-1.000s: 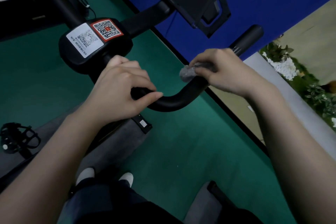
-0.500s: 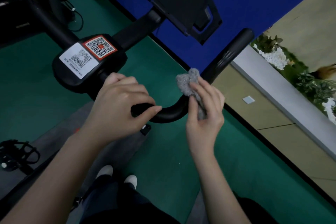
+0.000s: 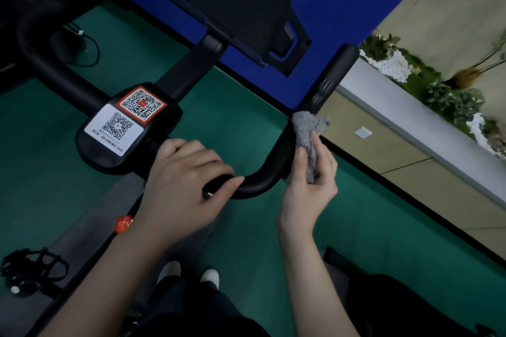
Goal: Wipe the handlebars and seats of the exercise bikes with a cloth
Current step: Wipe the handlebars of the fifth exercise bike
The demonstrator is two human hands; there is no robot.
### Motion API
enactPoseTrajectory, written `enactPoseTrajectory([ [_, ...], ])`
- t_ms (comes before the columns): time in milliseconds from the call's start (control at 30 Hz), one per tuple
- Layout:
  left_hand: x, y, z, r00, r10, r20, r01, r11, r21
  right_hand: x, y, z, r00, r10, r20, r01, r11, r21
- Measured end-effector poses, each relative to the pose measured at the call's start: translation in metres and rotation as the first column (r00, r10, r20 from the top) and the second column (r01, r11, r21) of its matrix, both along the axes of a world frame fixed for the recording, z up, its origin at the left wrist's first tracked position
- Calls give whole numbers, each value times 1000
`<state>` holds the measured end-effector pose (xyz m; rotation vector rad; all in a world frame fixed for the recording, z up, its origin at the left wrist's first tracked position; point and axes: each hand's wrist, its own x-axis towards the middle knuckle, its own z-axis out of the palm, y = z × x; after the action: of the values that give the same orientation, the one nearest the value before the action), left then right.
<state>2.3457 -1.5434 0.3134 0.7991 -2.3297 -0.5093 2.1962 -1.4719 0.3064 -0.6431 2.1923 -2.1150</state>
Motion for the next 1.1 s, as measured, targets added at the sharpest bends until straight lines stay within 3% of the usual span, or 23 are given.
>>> enactPoseTrajectory([
  [133, 2, -1, 0, 1000, -7, 12, 7, 1000, -24, -6, -13, 4, 947, -63, 316, 107, 986, -124],
  [233, 2, -2, 0, 1000, -16, 11, 16, 999, -39, -5, -18, 6, 865, 16, 501, 108, 970, -217],
  [567, 1, -4, -4, 1000, -18, -14, 17, 997, -69, -18, -31, 15, 650, 130, 749, 148, 945, -293],
  [633, 1, -4, -3, 1000, -23, -1, 23, 998, -61, -24, -35, 17, 658, 128, 742, 152, 943, -298],
  [733, 0, -3, 0, 998, -31, 56, 33, 999, -42, -18, -29, 12, 829, -4, 559, 141, 969, -203],
  [800, -3, -2, 3, 994, -29, 102, 31, 999, -22, -10, -20, 9, 949, -54, 311, 94, 989, -113],
  [867, -10, -1, 7, 990, -38, 138, 36, 999, 17, -9, -12, 6, 998, -34, 48, 35, 999, -11],
  [967, -31, 2, 19, 980, -54, 192, 40, 996, 74, -20, -6, 9, 945, 97, -312, -40, 982, 184],
  [1100, -60, 3, 29, 984, -56, 171, 27, 986, 167, -51, -8, 29, 725, 412, -551, -123, 866, 485],
])
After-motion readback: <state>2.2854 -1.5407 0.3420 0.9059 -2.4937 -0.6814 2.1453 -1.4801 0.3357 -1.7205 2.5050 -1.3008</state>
